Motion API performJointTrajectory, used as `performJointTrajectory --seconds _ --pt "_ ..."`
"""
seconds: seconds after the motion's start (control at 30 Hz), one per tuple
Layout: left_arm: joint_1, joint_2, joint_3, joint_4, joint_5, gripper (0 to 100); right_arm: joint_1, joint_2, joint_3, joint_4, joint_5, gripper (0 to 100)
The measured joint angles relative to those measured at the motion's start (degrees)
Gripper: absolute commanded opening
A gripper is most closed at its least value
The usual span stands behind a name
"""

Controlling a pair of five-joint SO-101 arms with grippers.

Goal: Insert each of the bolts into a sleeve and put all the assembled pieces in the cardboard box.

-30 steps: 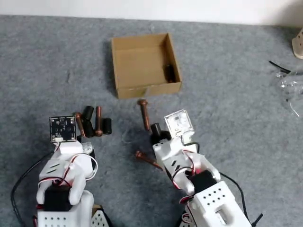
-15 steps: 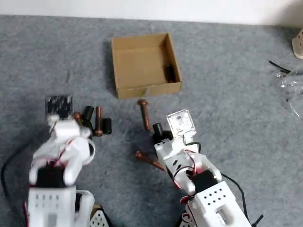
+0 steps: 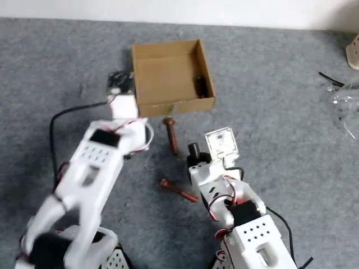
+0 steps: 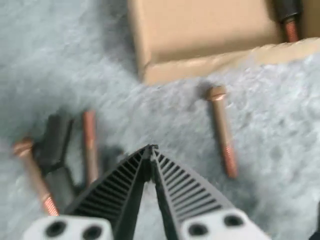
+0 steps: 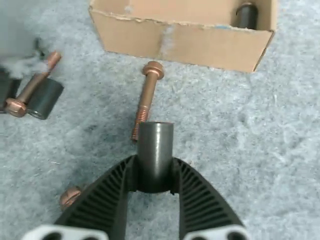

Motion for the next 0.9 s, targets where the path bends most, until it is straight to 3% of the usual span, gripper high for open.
performJointTrajectory --seconds 0.3,0.5,0.9 --pt "6.24 22.07 -17.32 0.00 10.11 1 4.48 -0.18 0.00 0.00 -2.20 0.5" --pt "10.02 27.87 -23.21 -0.09 10.73 1 4.92 -0.18 0.00 0.00 -2.64 0.5" --pt "10.29 40.62 -33.32 2.55 10.73 1 6.51 -0.18 0.00 0.00 -2.64 0.5"
